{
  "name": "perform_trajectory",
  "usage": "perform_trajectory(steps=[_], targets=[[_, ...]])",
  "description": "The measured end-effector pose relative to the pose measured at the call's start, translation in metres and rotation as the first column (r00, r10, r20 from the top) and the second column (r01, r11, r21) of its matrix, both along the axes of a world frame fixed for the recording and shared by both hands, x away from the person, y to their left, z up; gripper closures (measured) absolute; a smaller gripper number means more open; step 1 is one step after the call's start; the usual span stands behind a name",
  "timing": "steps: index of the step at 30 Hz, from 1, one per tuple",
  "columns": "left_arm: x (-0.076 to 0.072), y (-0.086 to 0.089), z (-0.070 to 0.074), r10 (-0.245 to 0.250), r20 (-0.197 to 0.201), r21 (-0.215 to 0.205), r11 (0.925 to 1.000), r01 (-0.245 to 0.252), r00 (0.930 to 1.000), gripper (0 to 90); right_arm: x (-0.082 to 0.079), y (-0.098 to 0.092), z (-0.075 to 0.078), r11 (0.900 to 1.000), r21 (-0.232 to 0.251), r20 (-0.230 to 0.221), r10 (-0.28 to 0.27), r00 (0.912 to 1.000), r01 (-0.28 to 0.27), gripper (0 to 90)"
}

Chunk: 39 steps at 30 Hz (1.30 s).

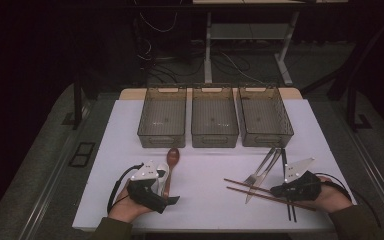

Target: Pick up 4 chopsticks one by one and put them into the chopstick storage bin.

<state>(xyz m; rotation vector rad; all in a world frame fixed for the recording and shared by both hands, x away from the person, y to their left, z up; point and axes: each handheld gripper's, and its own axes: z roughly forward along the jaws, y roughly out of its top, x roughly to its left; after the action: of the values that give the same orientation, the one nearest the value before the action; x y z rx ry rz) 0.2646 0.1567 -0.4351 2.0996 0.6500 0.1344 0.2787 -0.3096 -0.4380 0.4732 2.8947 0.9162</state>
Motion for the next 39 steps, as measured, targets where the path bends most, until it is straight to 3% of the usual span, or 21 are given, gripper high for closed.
perform_trajectory(steps=[17,22,28,32,39], targets=[[0.000,0.000,-0.001,0.001,-0.001,-0.004,1.0000,-0.001,1.0000,0.0,-0.005,0.004,0.011,0.998,0.048,0.015,0.047,0.9988,-0.048,83.9],[0.000,0.000,-0.001,0.001,0.000,-0.006,1.0000,-0.001,1.0000,0.0,-0.005,0.004,0.016,0.995,0.090,0.016,0.052,0.9985,-0.053,84.0],[0.001,0.001,-0.001,0.005,-0.005,-0.011,0.9999,-0.005,1.0000,0.0,-0.004,0.001,0.021,0.990,0.136,0.016,0.019,0.9997,-0.021,84.0],[0.001,0.001,-0.001,0.005,-0.002,-0.013,0.9999,-0.005,1.0000,0.0,-0.002,0.000,0.024,0.983,0.183,0.010,-0.017,0.9998,0.015,83.9],[0.001,0.001,0.000,0.027,0.004,-0.027,0.9993,-0.027,0.9996,0.0,0.003,-0.002,0.027,0.972,0.224,0.016,-0.072,0.9973,0.066,83.9]])
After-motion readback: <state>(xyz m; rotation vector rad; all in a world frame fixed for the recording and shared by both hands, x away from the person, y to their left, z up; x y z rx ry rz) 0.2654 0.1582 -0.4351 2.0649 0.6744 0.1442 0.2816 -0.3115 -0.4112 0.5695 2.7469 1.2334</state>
